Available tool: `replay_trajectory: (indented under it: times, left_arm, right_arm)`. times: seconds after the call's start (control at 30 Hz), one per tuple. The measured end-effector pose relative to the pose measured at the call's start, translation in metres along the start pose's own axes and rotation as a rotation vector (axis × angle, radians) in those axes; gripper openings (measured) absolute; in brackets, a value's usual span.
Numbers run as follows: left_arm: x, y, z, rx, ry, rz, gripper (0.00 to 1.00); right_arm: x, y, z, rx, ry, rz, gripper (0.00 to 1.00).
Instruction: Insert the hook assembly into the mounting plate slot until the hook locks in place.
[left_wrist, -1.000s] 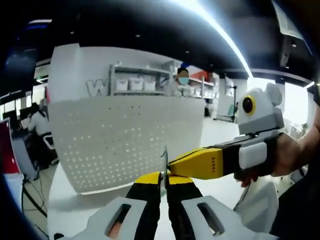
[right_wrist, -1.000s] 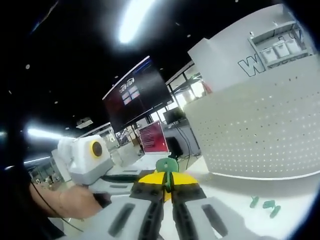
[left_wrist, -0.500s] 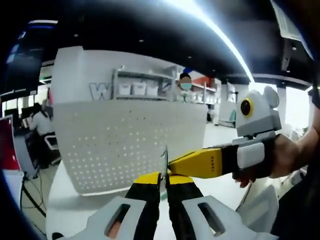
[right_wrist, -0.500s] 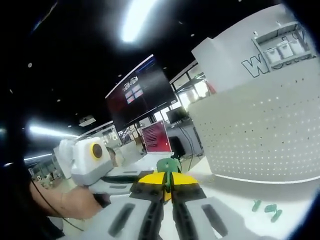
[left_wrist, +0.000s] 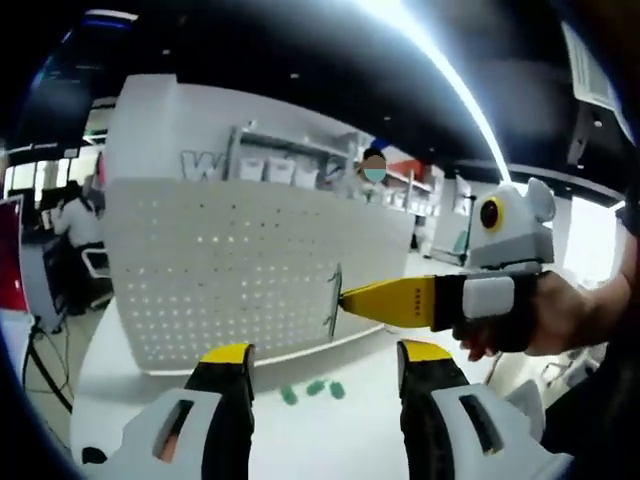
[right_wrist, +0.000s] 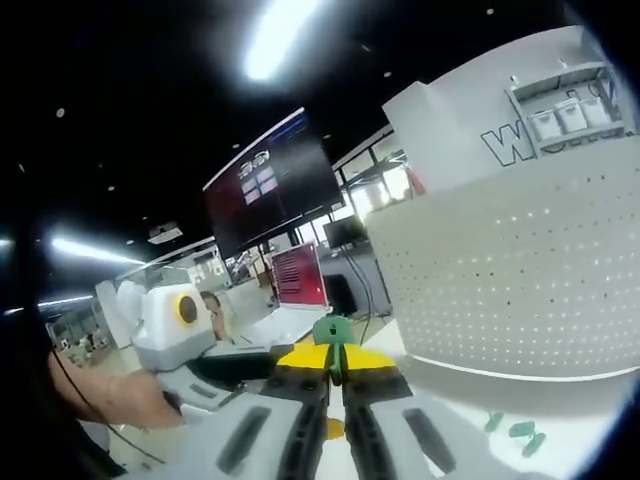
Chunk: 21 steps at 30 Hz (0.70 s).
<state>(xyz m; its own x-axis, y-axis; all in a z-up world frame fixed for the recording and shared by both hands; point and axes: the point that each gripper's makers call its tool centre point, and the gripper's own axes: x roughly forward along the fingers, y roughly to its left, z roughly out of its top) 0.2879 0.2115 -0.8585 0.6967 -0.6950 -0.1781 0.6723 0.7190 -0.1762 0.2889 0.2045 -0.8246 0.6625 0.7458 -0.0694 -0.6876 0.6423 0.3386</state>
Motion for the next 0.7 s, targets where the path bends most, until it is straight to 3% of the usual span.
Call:
replay_trajectory:
  times: [0.13,0.43,0.5,0.7]
  left_arm:
    - [0.002,-0.003,0.001,-0.013,-0.022,-0.016,0.79]
    - [0.003,-0.011,-0.004,-0.032,-0.021,-0.053,0.90]
    - [0.003,-0.012,-0.003,-0.024,-0.030,-0.053,0.91]
    - [0.005,-0.011,-0.004,-0.023,-0.042,-0.043,0.98]
  right_arm:
    - [0.001,-0.003,0.003,-0.026,-0.008,-0.012,0.01]
    - [0.004,-0.014,0.011,-0.051,-0.027,-0.046,0.01]
    - [0.003,-0.022,0.023,-0.116,-0.071,-0.088,0.01]
    - [0.000,-0.049,0.050,-0.135,-0.153,-0.172,0.01]
